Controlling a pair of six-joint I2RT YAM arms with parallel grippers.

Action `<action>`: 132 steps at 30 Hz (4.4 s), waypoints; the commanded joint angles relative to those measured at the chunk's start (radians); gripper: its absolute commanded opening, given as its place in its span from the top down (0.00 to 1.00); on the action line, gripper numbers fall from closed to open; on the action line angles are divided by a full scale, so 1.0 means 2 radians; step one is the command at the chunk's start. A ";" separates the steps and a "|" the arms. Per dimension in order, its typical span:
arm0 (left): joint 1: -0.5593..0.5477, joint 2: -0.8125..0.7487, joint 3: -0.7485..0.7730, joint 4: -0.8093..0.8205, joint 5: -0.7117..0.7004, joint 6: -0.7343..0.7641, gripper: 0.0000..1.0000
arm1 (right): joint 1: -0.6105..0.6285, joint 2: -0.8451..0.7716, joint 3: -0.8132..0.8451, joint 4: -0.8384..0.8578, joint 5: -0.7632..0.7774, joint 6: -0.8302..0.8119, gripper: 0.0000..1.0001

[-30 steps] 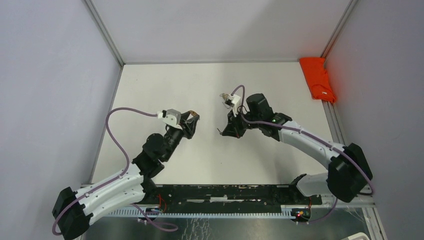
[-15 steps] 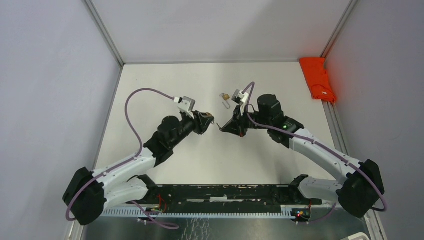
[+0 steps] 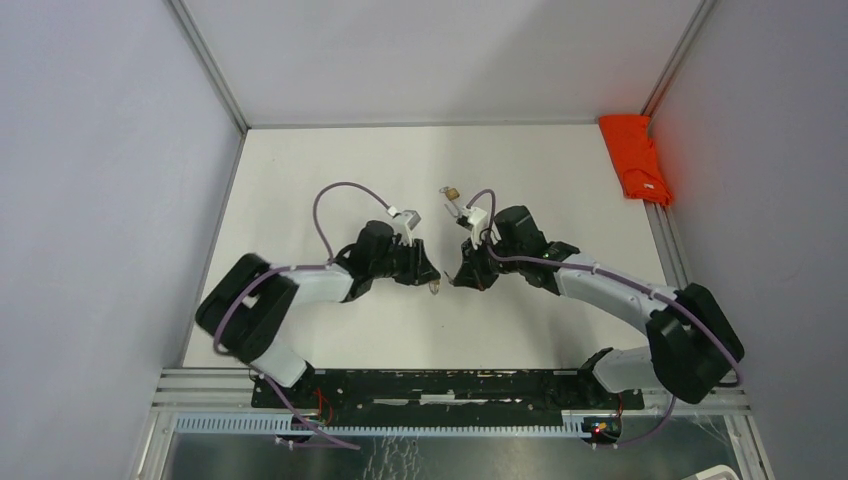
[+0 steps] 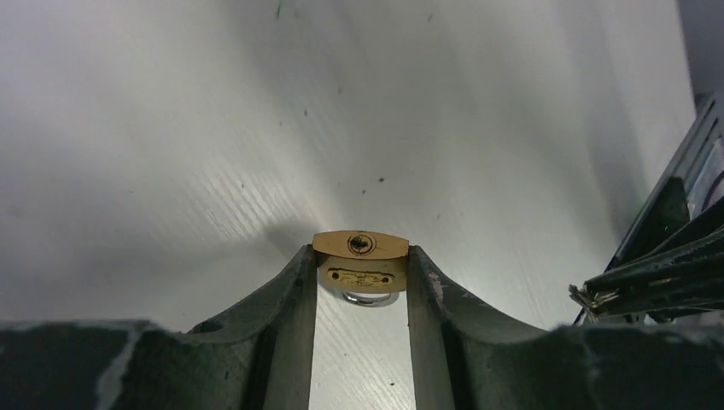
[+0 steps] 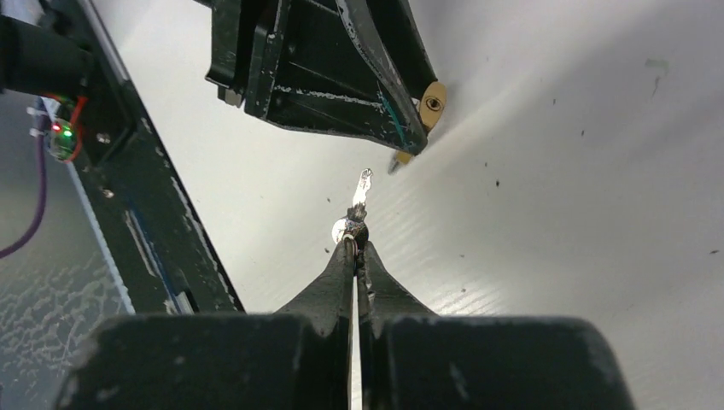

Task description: Unlock with the key

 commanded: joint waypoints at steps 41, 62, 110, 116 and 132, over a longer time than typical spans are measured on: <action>0.001 0.104 0.079 -0.045 0.037 -0.002 0.98 | -0.011 0.161 0.021 0.081 0.038 0.007 0.73; 0.033 -0.111 0.070 -0.207 -0.215 0.007 0.98 | 0.061 0.232 0.164 -0.088 0.170 -0.086 0.74; 0.034 -0.260 0.053 -0.256 -0.345 -0.004 0.98 | 0.103 0.256 0.185 -0.131 0.191 -0.075 1.00; 0.034 -0.268 0.051 -0.260 -0.344 -0.001 0.98 | 0.106 0.241 0.161 -0.132 0.198 -0.071 1.00; 0.034 -0.260 0.050 -0.239 -0.315 0.002 0.98 | 0.108 0.177 0.115 -0.152 0.196 -0.064 0.89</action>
